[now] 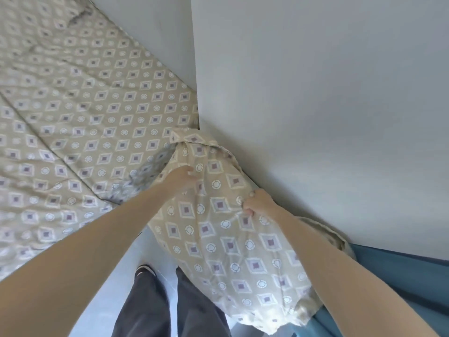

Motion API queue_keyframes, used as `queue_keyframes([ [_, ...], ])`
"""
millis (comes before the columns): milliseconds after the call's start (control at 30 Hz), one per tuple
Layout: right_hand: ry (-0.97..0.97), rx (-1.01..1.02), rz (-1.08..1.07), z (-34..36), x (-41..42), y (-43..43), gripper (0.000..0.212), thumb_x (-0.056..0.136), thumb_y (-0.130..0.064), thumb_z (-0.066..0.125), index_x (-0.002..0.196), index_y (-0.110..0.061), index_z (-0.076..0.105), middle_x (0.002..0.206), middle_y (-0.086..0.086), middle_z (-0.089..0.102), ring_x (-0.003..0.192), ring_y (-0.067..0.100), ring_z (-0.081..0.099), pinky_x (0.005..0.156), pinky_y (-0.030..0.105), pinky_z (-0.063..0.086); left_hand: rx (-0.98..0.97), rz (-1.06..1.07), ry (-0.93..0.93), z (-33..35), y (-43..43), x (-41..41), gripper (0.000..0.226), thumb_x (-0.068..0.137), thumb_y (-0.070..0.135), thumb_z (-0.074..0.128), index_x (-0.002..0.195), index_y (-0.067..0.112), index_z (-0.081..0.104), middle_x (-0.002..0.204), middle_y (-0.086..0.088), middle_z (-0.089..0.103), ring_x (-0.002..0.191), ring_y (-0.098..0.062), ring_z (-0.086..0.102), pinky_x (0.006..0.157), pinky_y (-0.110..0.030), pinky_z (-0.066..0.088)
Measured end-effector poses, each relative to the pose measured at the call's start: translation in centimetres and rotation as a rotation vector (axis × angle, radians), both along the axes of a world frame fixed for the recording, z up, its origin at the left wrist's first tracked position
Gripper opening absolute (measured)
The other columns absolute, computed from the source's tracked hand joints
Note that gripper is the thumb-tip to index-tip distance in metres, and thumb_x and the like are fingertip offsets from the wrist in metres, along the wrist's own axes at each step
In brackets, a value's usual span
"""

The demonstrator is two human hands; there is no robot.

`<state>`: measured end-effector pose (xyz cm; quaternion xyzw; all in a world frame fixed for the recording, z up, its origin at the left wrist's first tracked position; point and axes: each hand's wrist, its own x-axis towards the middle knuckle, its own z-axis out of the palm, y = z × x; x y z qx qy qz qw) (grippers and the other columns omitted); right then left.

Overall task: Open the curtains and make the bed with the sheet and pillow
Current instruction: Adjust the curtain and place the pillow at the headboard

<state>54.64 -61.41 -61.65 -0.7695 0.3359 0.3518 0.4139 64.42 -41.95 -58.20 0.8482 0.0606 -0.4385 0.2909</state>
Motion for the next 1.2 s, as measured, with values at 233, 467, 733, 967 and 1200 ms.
queue_keyframes([
  [233, -0.207, 0.29, -0.08, 9.9, 8.9, 5.5, 0.014, 0.039, -0.008, 0.052, 0.039, -0.015, 0.039, 0.055, 0.006, 0.036, 0.054, 0.019, 0.033, 0.051, 0.024, 0.024, -0.087, 0.411, -0.056, 7.1, 8.5, 4.3, 0.067, 0.096, 0.013, 0.048, 0.152, 0.029, 0.014, 0.156, -0.008, 0.021, 0.138, -0.033, 0.03, 0.101, -0.046, 0.036],
  [467, -0.399, 0.507, -0.171, 19.5, 18.2, 12.9, 0.02, 0.046, -0.005, 0.046, 0.039, -0.019, 0.033, 0.055, -0.001, 0.033, 0.047, 0.015, 0.035, 0.047, 0.02, 0.029, -0.222, 0.613, -0.032, 15.0, 19.2, 7.0, 0.087, 0.096, 0.033, 0.053, 0.148, 0.036, -0.017, 0.16, -0.002, -0.012, 0.147, -0.033, 0.001, 0.109, -0.063, 0.022],
  [733, -0.349, 0.637, -0.225, 23.0, 28.2, 25.1, 0.02, 0.041, -0.006, 0.045, 0.052, -0.018, 0.034, 0.065, 0.002, 0.042, 0.059, 0.024, 0.044, 0.062, 0.028, 0.039, -0.304, 0.821, 0.003, 19.8, 30.7, 10.3, 0.075, 0.086, 0.063, 0.048, 0.146, 0.023, 0.029, 0.146, -0.004, 0.036, 0.13, -0.032, 0.039, 0.103, -0.052, 0.031],
  [967, -0.552, 0.304, -0.256, 23.2, 36.0, 33.1, 0.031, 0.068, 0.004, 0.058, 0.095, -0.01, 0.052, 0.083, 0.006, 0.05, 0.071, 0.021, 0.046, 0.059, 0.028, 0.041, -0.345, 0.839, 0.109, 17.6, 40.2, 17.2, 0.083, 0.067, 0.001, 0.08, 0.138, 0.013, 0.037, 0.128, -0.018, 0.056, 0.11, -0.038, 0.06, 0.093, -0.061, 0.045],
  [1200, -0.624, 0.138, -0.233, 20.8, 44.0, 36.2, 0.028, 0.087, -0.009, 0.059, 0.113, -0.017, 0.055, 0.103, 0.007, 0.056, 0.078, 0.018, 0.051, 0.064, 0.025, 0.04, -0.321, 0.876, -0.046, 17.0, 42.1, 24.7, 0.101, 0.074, -0.011, 0.072, 0.149, 0.023, 0.013, 0.147, -0.017, 0.034, 0.123, -0.04, 0.047, 0.099, -0.055, 0.041],
])
